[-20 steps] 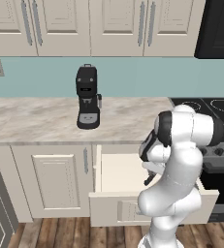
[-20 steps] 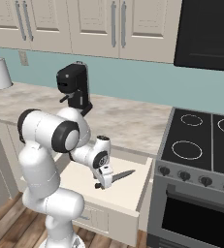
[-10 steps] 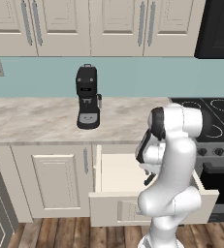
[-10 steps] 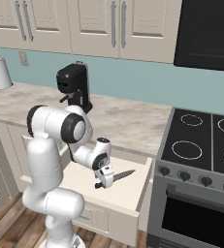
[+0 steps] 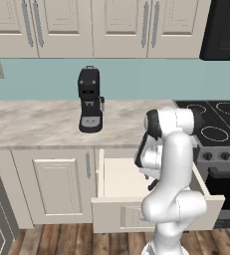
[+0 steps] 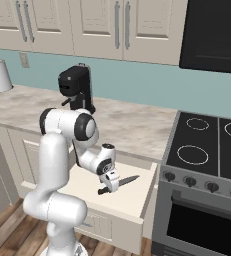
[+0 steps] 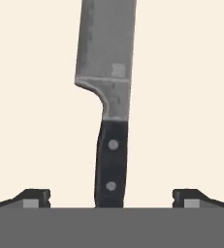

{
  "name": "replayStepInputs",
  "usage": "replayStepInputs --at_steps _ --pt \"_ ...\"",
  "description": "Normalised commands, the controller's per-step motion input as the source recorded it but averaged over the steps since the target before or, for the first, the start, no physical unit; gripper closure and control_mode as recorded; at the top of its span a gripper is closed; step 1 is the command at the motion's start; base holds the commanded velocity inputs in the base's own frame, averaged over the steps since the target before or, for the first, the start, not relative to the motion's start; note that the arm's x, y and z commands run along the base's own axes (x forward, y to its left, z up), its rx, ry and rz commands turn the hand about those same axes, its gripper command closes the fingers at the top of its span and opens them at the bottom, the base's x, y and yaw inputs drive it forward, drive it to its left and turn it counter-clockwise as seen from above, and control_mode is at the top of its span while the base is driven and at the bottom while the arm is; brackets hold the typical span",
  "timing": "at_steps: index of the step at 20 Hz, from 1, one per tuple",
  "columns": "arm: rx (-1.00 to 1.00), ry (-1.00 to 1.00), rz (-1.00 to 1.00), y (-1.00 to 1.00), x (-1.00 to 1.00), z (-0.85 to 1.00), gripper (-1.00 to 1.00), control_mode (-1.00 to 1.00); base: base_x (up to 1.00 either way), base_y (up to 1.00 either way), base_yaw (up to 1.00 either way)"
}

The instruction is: Pick up the knife from the drawer and place it on the cutting board. Then place the meat from the plate to the cutting board.

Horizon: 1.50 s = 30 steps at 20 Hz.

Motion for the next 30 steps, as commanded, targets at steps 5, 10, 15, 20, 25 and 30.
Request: replayStepInputs --at_steps 5,10,15,20,25,30 --pt "0.00 0.00 0.05 0.00 0.27 -0.39 -1.00 -1.00 0.00 0.00 0.00" --pt "0.00 0.00 0.05 0.00 0.11 -0.39 -1.00 -1.00 0.00 0.00 0.00" --pt "0.00 -0.05 0.03 0.03 0.12 -0.46 -1.00 -1.00 0.00 0.00 0.00" --pt "0.00 -0.05 0.00 0.16 0.09 -0.48 1.00 -1.00 0.00 0.00 0.00" --pt "0.00 -0.05 0.00 0.22 -0.10 -0.72 1.00 -1.00 0.00 0.00 0.00" --pt "0.00 -0.08 0.00 0.49 -0.31 -0.84 1.00 -1.00 0.00 0.00 0.00"
